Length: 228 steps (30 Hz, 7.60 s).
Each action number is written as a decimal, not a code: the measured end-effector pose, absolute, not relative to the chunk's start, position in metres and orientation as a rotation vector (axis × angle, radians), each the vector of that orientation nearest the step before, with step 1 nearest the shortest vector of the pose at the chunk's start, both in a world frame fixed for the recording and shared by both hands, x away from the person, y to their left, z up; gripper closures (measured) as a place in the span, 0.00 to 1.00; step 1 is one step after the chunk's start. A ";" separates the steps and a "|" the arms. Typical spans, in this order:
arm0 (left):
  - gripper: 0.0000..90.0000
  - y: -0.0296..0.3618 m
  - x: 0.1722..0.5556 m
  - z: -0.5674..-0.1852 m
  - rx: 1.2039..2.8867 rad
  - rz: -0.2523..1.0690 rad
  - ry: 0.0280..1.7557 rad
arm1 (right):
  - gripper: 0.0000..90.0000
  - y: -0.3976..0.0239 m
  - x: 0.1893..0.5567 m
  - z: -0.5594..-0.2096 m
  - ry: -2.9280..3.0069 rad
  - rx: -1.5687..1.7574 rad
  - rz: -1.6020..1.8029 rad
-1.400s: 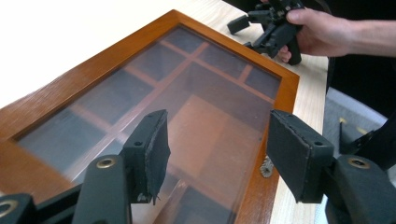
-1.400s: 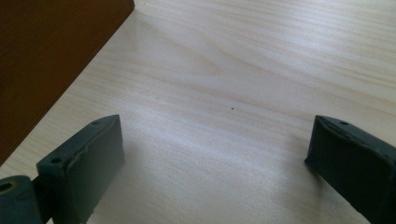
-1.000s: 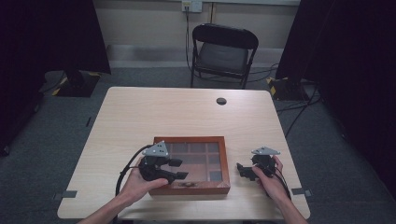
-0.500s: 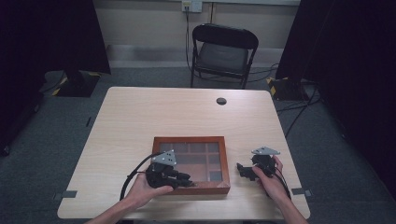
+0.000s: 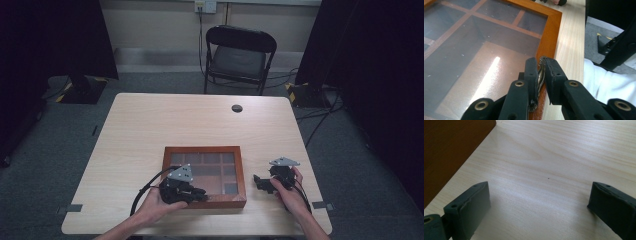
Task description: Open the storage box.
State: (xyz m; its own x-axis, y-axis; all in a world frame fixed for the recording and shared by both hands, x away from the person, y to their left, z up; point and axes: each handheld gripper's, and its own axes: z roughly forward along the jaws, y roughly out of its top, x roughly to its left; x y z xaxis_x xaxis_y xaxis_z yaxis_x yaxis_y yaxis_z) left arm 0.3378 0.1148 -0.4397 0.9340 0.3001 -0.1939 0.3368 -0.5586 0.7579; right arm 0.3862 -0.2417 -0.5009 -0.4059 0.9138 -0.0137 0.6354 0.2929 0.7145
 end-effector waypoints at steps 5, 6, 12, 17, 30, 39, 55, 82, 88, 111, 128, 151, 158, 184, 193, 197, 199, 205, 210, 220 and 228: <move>0.90 0.115 0.336 -0.440 2.199 -0.034 0.444 | 0.03 -0.242 0.386 -0.501 2.148 1.384 0.894; 0.90 0.115 0.337 -0.440 2.197 -0.033 0.439 | 0.03 -0.242 0.386 -0.501 2.148 1.384 0.894; 0.90 0.115 0.340 -0.441 2.184 -0.079 0.459 | 0.03 -0.242 0.386 -0.501 2.148 1.384 0.894; 0.90 0.116 0.342 -0.440 2.190 -0.101 0.463 | 0.03 -0.242 0.386 -0.501 2.148 1.383 0.894; 0.90 0.120 0.344 -0.431 2.174 -0.125 0.479 | 0.03 -0.242 0.386 -0.501 2.148 1.384 0.893; 0.90 0.121 0.345 -0.426 2.152 -0.151 0.486 | 0.03 -0.242 0.386 -0.501 2.148 1.384 0.893; 0.90 0.122 0.351 -0.414 2.159 -0.178 0.482 | 0.03 -0.242 0.387 -0.501 2.151 1.381 0.894; 0.90 0.125 0.357 -0.390 2.156 -0.197 0.538 | 0.03 -0.242 0.387 -0.501 2.154 1.376 0.897; 0.90 0.125 0.358 -0.389 2.167 -0.207 0.532 | 0.03 -0.242 0.387 -0.501 2.154 1.376 0.897; 0.90 0.129 0.368 -0.364 2.120 -0.187 0.555 | 0.03 -0.242 0.388 -0.501 2.162 1.367 0.899; 0.90 0.130 0.378 -0.353 2.088 -0.192 0.568 | 0.03 -0.242 0.388 -0.501 2.163 1.369 0.898; 0.90 0.129 0.384 -0.344 2.103 -0.200 0.574 | 0.03 -0.242 0.388 -0.501 2.162 1.370 0.898; 0.90 0.128 0.385 -0.341 2.123 -0.195 0.574 | 0.03 -0.242 0.388 -0.501 2.162 1.369 0.898; 0.90 0.130 0.396 -0.329 2.083 -0.170 0.583 | 0.02 -0.242 0.389 -0.501 2.166 1.367 0.899; 0.90 0.130 0.398 -0.326 2.085 -0.163 0.582 | 0.02 -0.242 0.389 -0.501 2.166 1.366 0.899; 0.90 0.131 0.399 -0.326 2.074 -0.163 0.584 | 0.02 -0.242 0.389 -0.501 2.166 1.366 0.899; 0.90 0.131 0.399 -0.325 2.067 -0.162 0.595 | 0.02 -0.242 0.389 -0.501 2.166 1.366 0.898; 0.90 0.131 0.400 -0.323 2.063 -0.143 0.599 | 0.02 -0.242 0.389 -0.501 2.166 1.366 0.898; 0.90 0.132 0.402 -0.322 2.061 -0.150 0.598 | 0.02 -0.242 0.389 -0.501 2.166 1.365 0.898; 0.90 0.133 0.407 -0.319 2.040 -0.150 0.604 | 0.02 -0.242 0.389 -0.501 2.167 1.365 0.898; 0.90 0.134 0.411 -0.318 2.031 -0.147 0.601 | 0.02 -0.242 0.389 -0.501 2.167 1.365 0.898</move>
